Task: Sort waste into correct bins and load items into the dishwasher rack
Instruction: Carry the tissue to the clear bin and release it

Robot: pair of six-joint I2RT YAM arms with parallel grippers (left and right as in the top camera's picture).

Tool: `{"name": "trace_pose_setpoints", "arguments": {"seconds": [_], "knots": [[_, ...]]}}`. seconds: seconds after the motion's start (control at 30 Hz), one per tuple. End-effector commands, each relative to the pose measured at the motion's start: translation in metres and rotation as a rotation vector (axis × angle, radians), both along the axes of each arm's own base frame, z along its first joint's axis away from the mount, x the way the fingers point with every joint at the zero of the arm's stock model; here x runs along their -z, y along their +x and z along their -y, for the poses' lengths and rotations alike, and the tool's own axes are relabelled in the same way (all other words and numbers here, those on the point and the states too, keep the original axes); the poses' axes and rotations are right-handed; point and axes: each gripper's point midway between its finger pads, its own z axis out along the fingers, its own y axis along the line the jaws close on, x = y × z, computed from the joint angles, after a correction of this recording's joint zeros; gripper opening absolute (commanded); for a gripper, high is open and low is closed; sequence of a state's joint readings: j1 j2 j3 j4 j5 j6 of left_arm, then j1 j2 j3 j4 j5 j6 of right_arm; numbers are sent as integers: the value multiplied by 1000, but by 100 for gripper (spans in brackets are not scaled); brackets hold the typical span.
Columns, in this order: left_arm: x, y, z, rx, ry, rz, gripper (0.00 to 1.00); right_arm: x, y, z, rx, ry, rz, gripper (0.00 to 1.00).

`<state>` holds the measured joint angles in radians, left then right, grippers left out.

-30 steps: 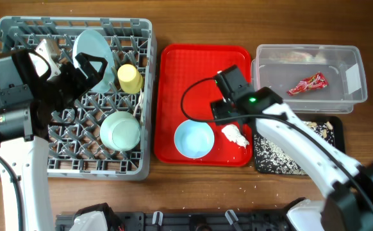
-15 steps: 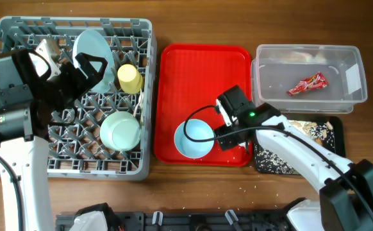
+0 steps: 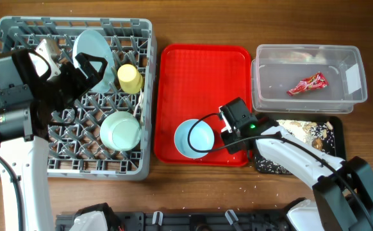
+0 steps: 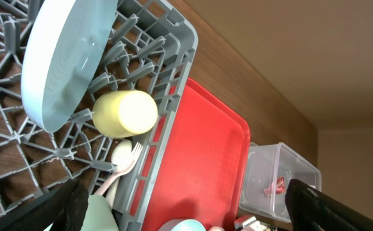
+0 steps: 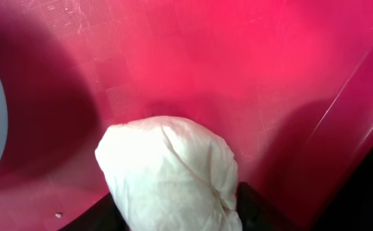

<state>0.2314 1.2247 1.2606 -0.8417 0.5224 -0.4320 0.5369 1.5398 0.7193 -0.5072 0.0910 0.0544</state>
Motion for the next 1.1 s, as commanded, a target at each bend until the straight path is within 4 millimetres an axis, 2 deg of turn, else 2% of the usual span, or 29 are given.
{"name": "trace_pose_setpoints", "arguments": {"seconds": [0.0, 0.13, 0.17, 0.23, 0.27, 0.3, 0.4, 0.43, 0.47, 0.5, 0.53, 0.6, 0.67, 0.73, 0.83, 0.9, 0.93, 0.97, 1.0, 1.07], "knots": [[-3, 0, 0, 0, -10, 8, 100, 6, -2, 7, 7, -33, -6, 47], [-3, 0, 0, 0, -10, 8, 100, 6, -2, 7, 7, -33, -6, 40], [-3, 0, 0, 0, -10, 8, 100, 6, -2, 7, 7, -33, -6, 35], [-3, 0, 0, 0, -10, 8, 100, 1, 3, 4, 11, -24, 4, 4], [-3, 0, 0, 0, -10, 8, 100, -10, 11, -1, 25, -8, 25, 4], [-3, 0, 0, 0, -10, 8, 100, -26, 21, -7, 32, 12, 56, 4], [-3, 0, 0, 0, -10, 8, 100, -102, 69, -22, 62, 97, 240, 4], [-3, 0, 0, 0, -10, 8, 100, -130, 89, -13, 109, 87, 332, 4], [-3, 0, 0, 0, -10, 8, 100, -151, 107, 8, 181, 45, 422, 4], [-3, 0, 0, 0, -10, 8, 100, -159, 117, 25, 235, 11, 471, 4], [-3, 0, 0, 0, -10, 8, 100, -163, 126, 43, 289, -10, 501, 4], [-3, 0, 0, 0, -10, 8, 100, -159, 139, 71, 367, 14, 497, 4], [-3, 0, 0, 0, -10, 8, 100, -146, 151, 84, 402, 94, 457, 4], [-3, 0, 0, 0, -10, 8, 100, -125, 161, 98, 438, 129, 413, 4], [-3, 0, 0, 0, -10, 8, 100, -99, 164, 109, 490, 127, 357, 5], [-3, 0, 0, 0, -10, 8, 100, -93, 164, 109, 491, 119, 340, 19], [-3, 0, 0, 0, -10, 8, 100, -93, 164, 109, 491, 120, 341, 34], [-3, 0, 0, 0, -10, 8, 100, -93, 165, 109, 491, 121, 345, 62], [-3, 0, 0, 0, -10, 8, 100, -94, 165, 109, 491, 122, 349, 80], [-3, 0, 0, 0, -10, 8, 100, -107, 167, 109, 488, 132, 377, 87]]}}
